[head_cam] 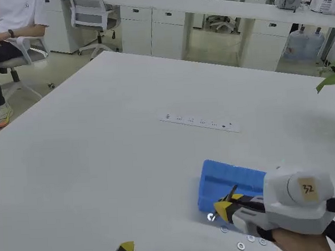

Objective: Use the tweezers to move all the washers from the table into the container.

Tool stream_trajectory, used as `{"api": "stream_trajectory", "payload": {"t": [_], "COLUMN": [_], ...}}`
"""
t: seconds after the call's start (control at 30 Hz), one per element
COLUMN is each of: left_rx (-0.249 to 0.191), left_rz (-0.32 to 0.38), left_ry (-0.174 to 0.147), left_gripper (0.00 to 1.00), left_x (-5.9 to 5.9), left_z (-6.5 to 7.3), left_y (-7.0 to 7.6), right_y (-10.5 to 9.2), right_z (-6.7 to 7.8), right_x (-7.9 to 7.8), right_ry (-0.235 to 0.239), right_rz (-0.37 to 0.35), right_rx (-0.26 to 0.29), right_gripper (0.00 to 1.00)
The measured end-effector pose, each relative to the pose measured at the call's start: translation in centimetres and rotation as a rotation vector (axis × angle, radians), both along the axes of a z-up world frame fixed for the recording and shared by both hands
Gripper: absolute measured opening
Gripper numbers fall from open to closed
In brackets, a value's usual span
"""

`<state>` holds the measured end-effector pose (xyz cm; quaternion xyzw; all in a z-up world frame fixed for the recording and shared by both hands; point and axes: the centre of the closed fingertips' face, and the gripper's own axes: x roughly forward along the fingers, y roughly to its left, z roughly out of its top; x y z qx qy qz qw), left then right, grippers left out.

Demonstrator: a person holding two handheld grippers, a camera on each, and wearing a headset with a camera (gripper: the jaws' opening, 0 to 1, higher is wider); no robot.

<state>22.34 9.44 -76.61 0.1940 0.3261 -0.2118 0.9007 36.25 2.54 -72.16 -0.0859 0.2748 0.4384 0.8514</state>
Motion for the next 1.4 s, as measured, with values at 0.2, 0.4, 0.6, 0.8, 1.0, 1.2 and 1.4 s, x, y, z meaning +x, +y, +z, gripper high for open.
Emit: {"api": "stream_trajectory", "payload": {"t": [0.2,0.4,0.6,0.8,1.0,1.2,1.4], "left_rx": [0.014,0.022,0.022,-0.049,-0.106,-0.183,-0.240], "left_rz": [0.007,0.017,0.019,0.018,0.024,0.033,0.016], "left_ry": [0.006,0.014,0.026,0.021,-0.013,-0.092,-0.118], "left_gripper": [0.76,0.76,0.76,0.74,0.76,0.75,0.77], "left_x": [0.0,0.0,0.0,0.2,2.1,4.7,6.2], "left_z": [-0.2,-0.3,-0.5,0.5,1.9,3.5,3.4], "left_y": [0.2,0.4,0.5,-0.1,-0.3,-1.1,-2.1], "right_y": [0.0,-0.1,-0.1,0.1,0.0,-0.3,-0.3], "right_z": [1.9,1.6,-1.2,-3.0,-4.6,-5.5,-5.6], "right_x": [2.0,4.0,6.0,6.8,7.5,7.7,7.7], "right_ry": [-0.027,-0.036,0.014,0.029,0.033,0.046,0.077], "right_rz": [-0.043,-0.069,-0.107,-0.122,-0.132,-0.141,-0.152], "right_rx": [0.043,0.039,0.020,-0.007,-0.050,-0.064,-0.042], "right_gripper": [0.02,0.02,0.02,0.02,0.03,0.03,0.03]}}
